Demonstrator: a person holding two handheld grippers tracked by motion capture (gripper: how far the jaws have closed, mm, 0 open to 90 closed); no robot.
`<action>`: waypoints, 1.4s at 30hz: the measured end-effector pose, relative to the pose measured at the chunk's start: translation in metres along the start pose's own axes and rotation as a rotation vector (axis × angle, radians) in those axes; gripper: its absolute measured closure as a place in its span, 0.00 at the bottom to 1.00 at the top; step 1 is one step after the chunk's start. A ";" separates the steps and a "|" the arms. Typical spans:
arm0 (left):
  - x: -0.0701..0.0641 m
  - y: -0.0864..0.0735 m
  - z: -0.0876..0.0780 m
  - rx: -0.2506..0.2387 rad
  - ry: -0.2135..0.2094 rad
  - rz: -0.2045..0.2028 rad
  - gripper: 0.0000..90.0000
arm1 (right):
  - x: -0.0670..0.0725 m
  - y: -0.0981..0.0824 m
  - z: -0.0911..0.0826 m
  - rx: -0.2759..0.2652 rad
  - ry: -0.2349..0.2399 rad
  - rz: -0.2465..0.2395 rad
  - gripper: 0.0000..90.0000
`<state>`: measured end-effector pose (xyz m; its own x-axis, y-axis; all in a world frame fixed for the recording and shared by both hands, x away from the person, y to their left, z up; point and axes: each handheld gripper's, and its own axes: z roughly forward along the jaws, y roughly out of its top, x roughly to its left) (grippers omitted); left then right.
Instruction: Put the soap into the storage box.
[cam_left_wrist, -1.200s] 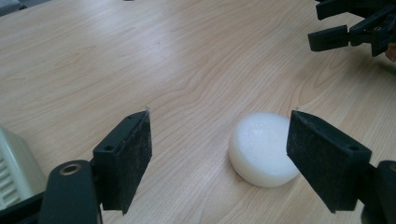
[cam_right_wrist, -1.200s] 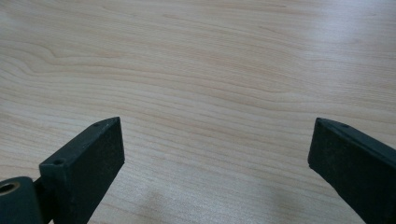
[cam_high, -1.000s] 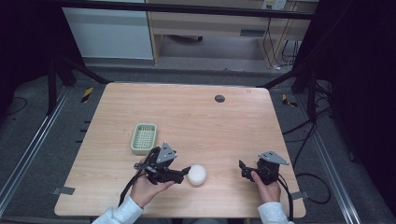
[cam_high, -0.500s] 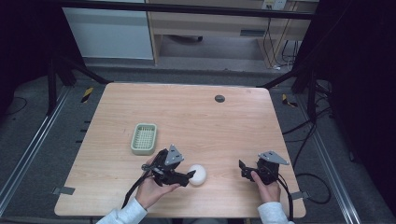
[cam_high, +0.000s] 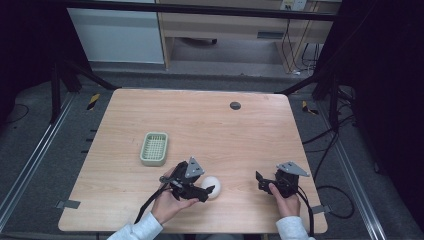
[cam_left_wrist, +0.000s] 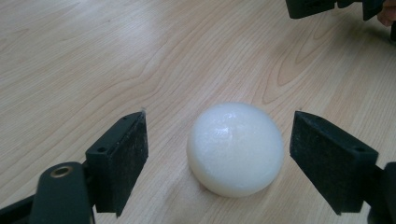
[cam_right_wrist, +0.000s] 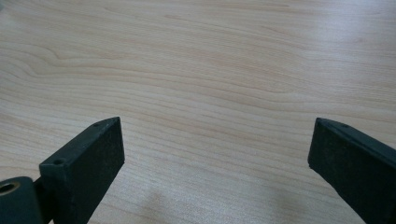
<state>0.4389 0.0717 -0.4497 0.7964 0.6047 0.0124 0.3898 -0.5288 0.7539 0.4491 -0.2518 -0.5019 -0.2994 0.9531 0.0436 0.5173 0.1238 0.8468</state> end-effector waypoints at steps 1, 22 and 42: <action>-0.001 0.000 0.001 0.000 0.000 0.001 0.21 | 0.000 0.000 0.000 0.000 0.001 0.000 0.04; -0.008 0.002 0.019 0.059 -0.010 0.029 0.17 | 0.001 0.000 0.001 0.003 0.001 -0.003 0.04; -0.012 -0.001 0.031 0.108 -0.007 0.047 0.14 | 0.001 0.000 0.001 0.006 0.004 -0.006 0.04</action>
<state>0.4433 0.0467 -0.4714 0.8178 0.5740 0.0409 0.3998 -0.6178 0.6772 0.4501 -0.2508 -0.5026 -0.3057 0.9513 0.0401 0.5204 0.1317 0.8437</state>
